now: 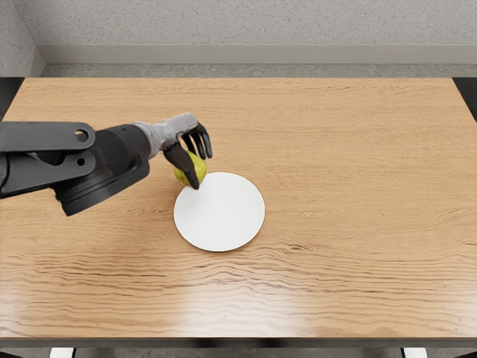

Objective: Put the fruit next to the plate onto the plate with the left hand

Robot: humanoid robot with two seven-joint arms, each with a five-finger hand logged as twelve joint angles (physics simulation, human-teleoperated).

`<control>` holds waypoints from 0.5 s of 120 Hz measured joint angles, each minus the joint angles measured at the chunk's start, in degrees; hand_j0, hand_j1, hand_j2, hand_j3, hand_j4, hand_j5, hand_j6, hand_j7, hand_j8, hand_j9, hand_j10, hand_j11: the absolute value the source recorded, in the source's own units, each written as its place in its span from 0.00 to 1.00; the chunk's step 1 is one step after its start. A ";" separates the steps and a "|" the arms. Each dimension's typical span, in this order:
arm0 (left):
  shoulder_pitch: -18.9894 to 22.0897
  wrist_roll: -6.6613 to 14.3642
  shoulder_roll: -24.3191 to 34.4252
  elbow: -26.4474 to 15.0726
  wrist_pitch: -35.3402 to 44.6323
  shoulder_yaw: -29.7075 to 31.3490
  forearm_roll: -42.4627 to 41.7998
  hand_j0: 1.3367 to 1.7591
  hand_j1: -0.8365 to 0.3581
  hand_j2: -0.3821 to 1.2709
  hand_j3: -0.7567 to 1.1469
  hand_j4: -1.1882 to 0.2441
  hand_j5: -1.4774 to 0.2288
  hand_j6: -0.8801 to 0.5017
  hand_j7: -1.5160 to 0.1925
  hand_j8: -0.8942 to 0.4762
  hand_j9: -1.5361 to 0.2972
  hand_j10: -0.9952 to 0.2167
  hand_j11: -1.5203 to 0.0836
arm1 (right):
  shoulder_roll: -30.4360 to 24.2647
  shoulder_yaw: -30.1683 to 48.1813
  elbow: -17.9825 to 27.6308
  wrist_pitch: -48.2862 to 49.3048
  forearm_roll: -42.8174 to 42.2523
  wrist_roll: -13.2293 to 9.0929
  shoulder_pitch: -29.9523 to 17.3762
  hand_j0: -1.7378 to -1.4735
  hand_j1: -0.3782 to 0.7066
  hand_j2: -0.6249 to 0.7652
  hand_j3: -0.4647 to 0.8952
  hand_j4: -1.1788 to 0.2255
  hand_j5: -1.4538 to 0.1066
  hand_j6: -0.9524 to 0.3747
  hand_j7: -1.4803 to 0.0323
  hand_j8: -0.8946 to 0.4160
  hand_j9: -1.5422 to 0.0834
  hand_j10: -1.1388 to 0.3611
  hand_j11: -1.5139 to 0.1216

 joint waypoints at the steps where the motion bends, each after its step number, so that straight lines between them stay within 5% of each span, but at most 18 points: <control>1: 0.00 0.00 -0.07 0.03 0.00 -0.09 -0.10 0.75 0.42 0.61 0.40 0.29 0.22 0.25 0.24 0.37 0.25 0.43 0.28 | 0.00 0.00 0.00 0.00 0.00 0.00 0.00 0.30 0.03 0.45 0.34 0.84 0.93 0.72 0.98 0.68 0.95 0.76 0.93; 60: 0.40 -0.01 -6.66 2.03 0.07 -2.11 -2.91 0.74 0.40 0.64 0.40 0.28 0.19 0.27 0.23 0.39 0.23 0.45 0.26 | 0.00 -0.09 0.00 0.00 0.00 0.00 0.04 0.30 0.03 0.45 0.34 0.84 0.93 0.72 0.98 0.68 0.95 0.76 0.93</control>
